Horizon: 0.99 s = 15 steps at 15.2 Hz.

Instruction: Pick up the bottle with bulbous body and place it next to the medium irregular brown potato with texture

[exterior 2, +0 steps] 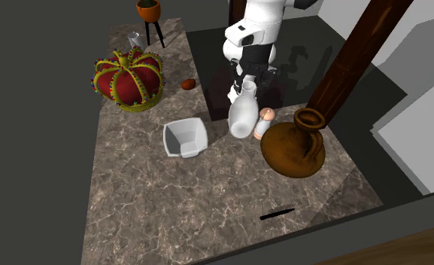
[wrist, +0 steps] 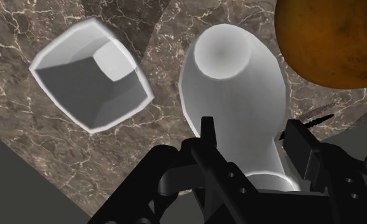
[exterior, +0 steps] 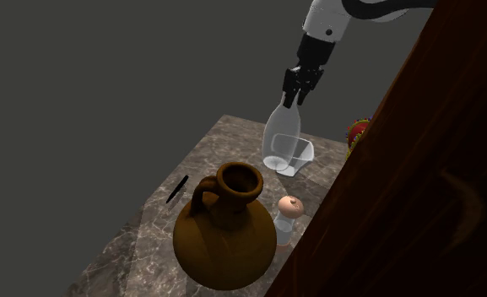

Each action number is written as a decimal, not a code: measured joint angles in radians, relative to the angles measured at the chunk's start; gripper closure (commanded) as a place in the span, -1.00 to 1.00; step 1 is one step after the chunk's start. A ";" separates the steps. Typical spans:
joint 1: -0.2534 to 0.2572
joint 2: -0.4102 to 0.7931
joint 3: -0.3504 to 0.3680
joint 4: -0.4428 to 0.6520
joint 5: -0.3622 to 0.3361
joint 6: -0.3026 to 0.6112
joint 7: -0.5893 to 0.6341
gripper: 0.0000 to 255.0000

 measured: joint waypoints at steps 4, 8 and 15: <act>-0.001 0.008 -0.001 0.059 -0.002 -0.051 0.001 1.00; -0.003 0.025 -0.004 0.130 -0.005 -0.104 0.001 1.00; -0.006 0.059 -0.006 0.253 -0.009 -0.194 0.001 1.00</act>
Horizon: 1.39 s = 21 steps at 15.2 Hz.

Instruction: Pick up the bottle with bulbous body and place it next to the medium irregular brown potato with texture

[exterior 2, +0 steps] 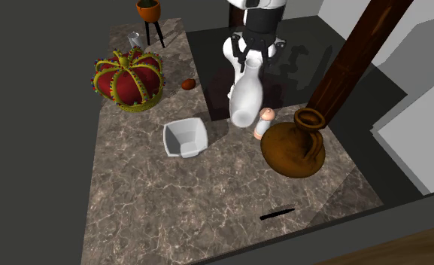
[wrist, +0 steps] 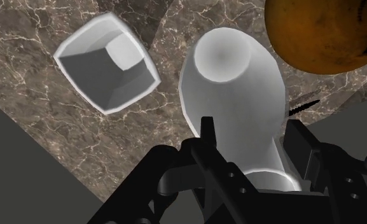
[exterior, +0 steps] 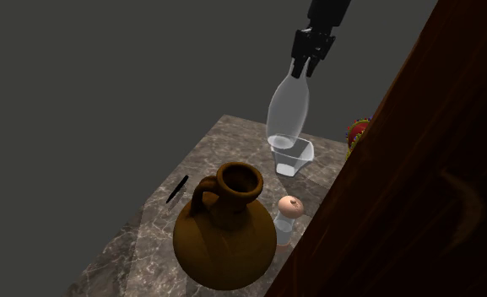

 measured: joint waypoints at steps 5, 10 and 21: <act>-0.001 0.031 0.002 0.093 -0.002 -0.063 0.005 1.00; -0.004 0.065 0.000 0.194 -0.006 -0.129 0.004 1.00; -0.030 -0.143 -0.137 0.073 -0.057 -0.217 -0.156 1.00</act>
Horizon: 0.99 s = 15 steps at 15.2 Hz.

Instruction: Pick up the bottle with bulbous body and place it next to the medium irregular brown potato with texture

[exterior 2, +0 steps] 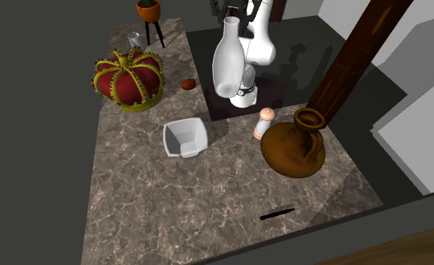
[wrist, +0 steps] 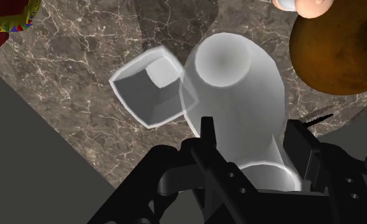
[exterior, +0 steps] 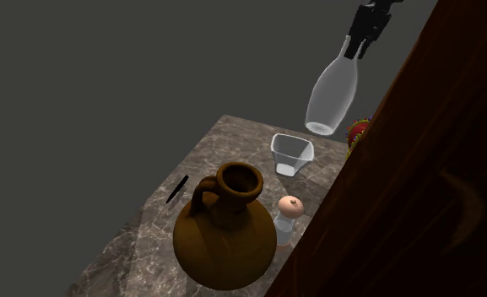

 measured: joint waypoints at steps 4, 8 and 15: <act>-0.013 -0.081 -0.073 -0.036 -0.045 -0.042 -0.084 1.00; -0.026 -0.148 -0.141 -0.059 -0.096 -0.082 -0.161 1.00; -0.044 -0.231 -0.266 -0.051 -0.204 -0.152 -0.309 1.00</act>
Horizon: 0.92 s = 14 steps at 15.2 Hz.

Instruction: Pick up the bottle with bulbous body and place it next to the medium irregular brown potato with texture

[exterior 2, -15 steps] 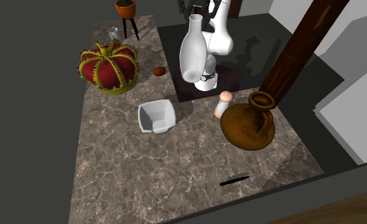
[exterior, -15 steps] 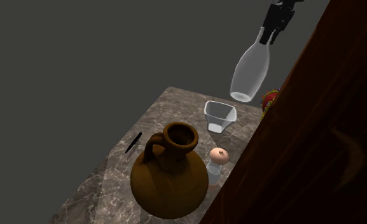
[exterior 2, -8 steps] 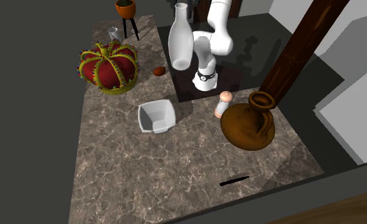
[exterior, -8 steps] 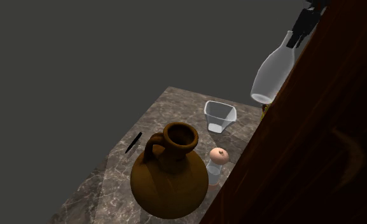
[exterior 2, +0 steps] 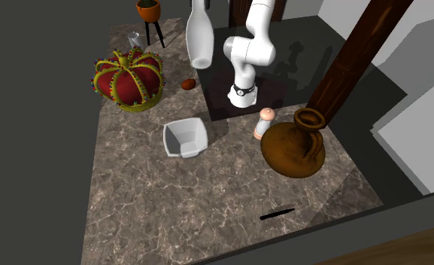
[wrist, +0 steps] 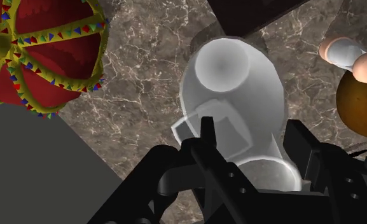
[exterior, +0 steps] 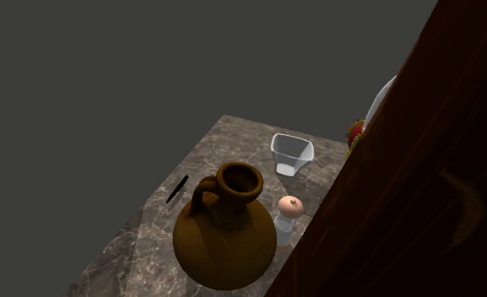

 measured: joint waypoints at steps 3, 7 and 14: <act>-0.001 -0.014 -0.061 0.024 -0.053 -0.024 -0.069 1.00; -0.002 -0.037 -0.141 0.062 -0.127 -0.058 -0.165 1.00; 0.021 -0.026 -0.276 0.186 -0.245 -0.110 -0.330 1.00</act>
